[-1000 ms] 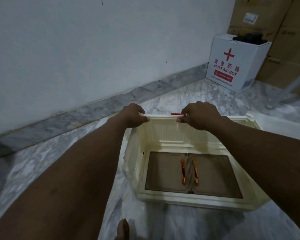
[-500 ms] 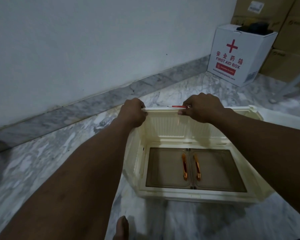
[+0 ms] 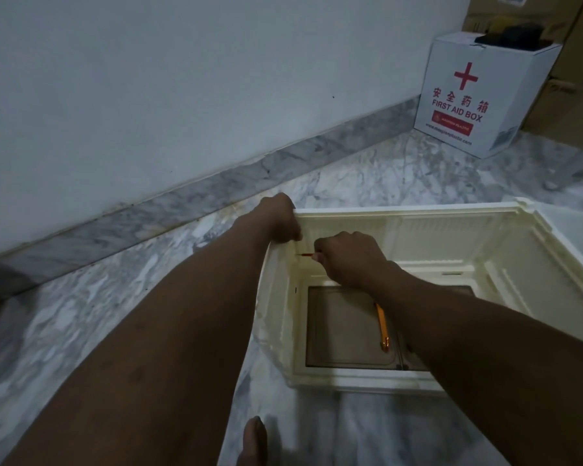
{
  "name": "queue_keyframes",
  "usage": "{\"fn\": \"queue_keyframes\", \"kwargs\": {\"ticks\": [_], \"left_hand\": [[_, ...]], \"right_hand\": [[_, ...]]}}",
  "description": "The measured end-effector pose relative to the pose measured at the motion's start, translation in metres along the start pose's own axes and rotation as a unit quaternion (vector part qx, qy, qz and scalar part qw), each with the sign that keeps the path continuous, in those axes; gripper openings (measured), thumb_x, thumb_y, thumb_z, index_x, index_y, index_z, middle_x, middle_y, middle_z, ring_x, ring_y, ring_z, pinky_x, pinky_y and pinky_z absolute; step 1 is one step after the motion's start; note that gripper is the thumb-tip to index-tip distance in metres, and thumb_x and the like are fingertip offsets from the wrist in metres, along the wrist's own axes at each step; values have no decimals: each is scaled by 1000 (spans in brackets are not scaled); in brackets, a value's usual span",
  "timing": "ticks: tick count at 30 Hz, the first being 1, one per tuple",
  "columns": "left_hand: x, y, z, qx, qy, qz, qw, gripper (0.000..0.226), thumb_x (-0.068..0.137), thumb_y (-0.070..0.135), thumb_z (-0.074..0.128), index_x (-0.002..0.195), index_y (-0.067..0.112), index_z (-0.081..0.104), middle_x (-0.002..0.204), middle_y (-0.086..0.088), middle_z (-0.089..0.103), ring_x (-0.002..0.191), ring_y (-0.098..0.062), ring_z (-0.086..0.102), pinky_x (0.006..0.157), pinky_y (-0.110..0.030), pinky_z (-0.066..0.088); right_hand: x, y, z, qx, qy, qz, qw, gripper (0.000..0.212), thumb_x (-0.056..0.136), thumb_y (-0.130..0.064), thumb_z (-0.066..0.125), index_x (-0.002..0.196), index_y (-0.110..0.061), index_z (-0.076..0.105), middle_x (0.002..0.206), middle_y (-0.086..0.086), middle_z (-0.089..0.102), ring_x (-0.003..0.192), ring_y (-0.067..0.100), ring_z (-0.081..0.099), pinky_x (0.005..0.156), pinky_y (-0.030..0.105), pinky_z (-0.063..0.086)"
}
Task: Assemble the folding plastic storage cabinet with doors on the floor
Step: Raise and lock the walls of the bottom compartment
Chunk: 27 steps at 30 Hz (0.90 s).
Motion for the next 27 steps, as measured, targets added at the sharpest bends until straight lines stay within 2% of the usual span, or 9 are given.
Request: {"fn": "queue_keyframes", "kwargs": {"ticks": [3, 7, 11, 17, 27], "left_hand": [[6, 4, -3, 14, -39, -10, 999, 57, 75, 26, 83, 121, 5, 59, 114, -14, 63, 91, -25, 61, 76, -35, 53], [9, 9, -3, 28, -89, -22, 995, 56, 79, 23, 80, 125, 2, 56, 108, -13, 62, 92, -28, 67, 83, -41, 60], [11, 9, -2, 56, -82, -18, 995, 50, 78, 24, 80, 117, 2, 58, 101, -13, 64, 86, -28, 69, 80, -41, 61], [12, 13, -2, 86, -91, -10, 992, 46, 76, 26, 81, 110, 2, 60, 95, -13, 68, 79, -27, 72, 77, -42, 62], [15, 9, 1, 74, -70, 14, 995, 53, 78, 23, 80, 123, 6, 58, 107, -12, 65, 83, -23, 67, 66, -32, 57]], "right_hand": [[8, 0, 5, 18, -27, -5, 999, 24, 100, -36, 46, 114, -28, 63, 104, 9, 66, 93, 31, 63, 68, 33, 38], [11, 2, 16, 44, -41, -14, 998, 27, 100, -32, 46, 124, -33, 57, 105, 8, 66, 89, 28, 62, 65, 32, 38], [10, 7, 24, 54, -56, -14, 997, 32, 99, -28, 44, 129, -33, 55, 107, 11, 64, 91, 32, 62, 66, 33, 39], [14, 6, 24, 59, -38, -5, 998, 28, 99, -26, 47, 124, -30, 58, 105, 11, 65, 89, 32, 62, 65, 33, 43], [13, 11, 14, 58, -60, -1, 997, 28, 98, -27, 50, 124, -33, 60, 113, 8, 64, 97, 30, 61, 70, 32, 39]]}}
Point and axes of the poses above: each hand's wrist, its own x-axis towards the middle knuckle, its own z-axis out of the palm, y = z × x, the point moved 3 cm from there along x, towards the middle knuckle
